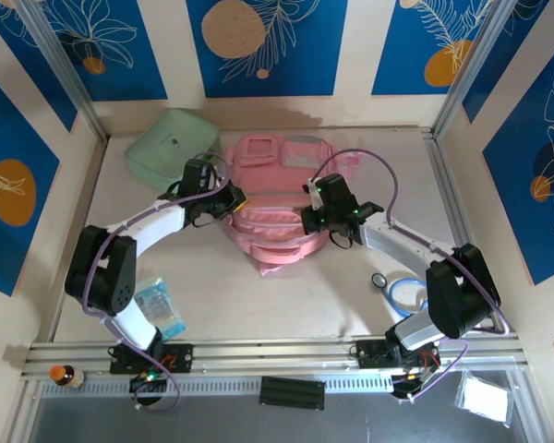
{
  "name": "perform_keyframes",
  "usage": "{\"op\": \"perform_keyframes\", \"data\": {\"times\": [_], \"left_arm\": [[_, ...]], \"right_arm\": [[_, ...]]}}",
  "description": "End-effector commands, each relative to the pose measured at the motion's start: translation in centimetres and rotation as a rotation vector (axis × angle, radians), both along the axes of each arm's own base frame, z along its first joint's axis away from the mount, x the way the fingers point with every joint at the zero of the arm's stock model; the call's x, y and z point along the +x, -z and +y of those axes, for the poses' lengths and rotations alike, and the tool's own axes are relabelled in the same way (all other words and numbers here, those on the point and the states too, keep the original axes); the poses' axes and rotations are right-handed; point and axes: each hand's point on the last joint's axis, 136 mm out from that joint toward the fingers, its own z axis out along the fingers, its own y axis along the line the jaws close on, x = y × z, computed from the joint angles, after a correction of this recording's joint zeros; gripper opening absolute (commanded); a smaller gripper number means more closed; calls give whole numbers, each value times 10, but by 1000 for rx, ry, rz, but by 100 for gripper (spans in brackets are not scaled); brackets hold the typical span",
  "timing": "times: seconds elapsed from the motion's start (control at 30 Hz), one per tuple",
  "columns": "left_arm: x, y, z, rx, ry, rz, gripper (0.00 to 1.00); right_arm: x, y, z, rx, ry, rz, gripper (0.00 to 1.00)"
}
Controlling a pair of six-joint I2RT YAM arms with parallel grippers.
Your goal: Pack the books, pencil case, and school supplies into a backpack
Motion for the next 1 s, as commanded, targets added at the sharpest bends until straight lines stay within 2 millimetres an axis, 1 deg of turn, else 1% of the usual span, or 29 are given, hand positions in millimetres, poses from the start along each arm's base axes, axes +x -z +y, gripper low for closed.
{"op": "perform_keyframes", "data": {"times": [0.0, 0.13, 0.2, 0.3, 0.37, 0.47, 0.6, 0.77, 0.83, 0.97], "left_arm": [[17, -6, 12, 58, -20, -56, 0], [18, -1, 18, 117, 9, -59, 0], [16, 7, 24, 180, 28, -41, 0], [18, 15, 36, 266, 47, -26, 0], [21, 16, 42, 309, 67, -28, 0], [25, 16, 42, 365, 140, -38, 0], [22, 21, 42, 432, 242, -36, 0], [19, 30, 47, 489, 290, -38, 0], [18, 30, 43, 471, 308, -45, 0], [18, 24, 26, 412, 354, -86, 0]], "right_arm": [[-4, 1, -18, -54, 19, 1, 2], [-3, 1, -27, -65, 17, -3, 2], [-6, 0, -27, -41, -34, 18, 2], [-5, 2, -38, -65, -25, 44, 2], [-2, 2, -45, -72, -4, 52, 2], [5, 1, -51, -83, 6, 60, 3], [17, -3, -58, -75, 30, 77, 11], [38, -6, -81, -25, 148, 111, 18], [45, -9, -86, 3, 184, 117, 20], [61, -11, -88, 56, 244, 126, 25]]}}
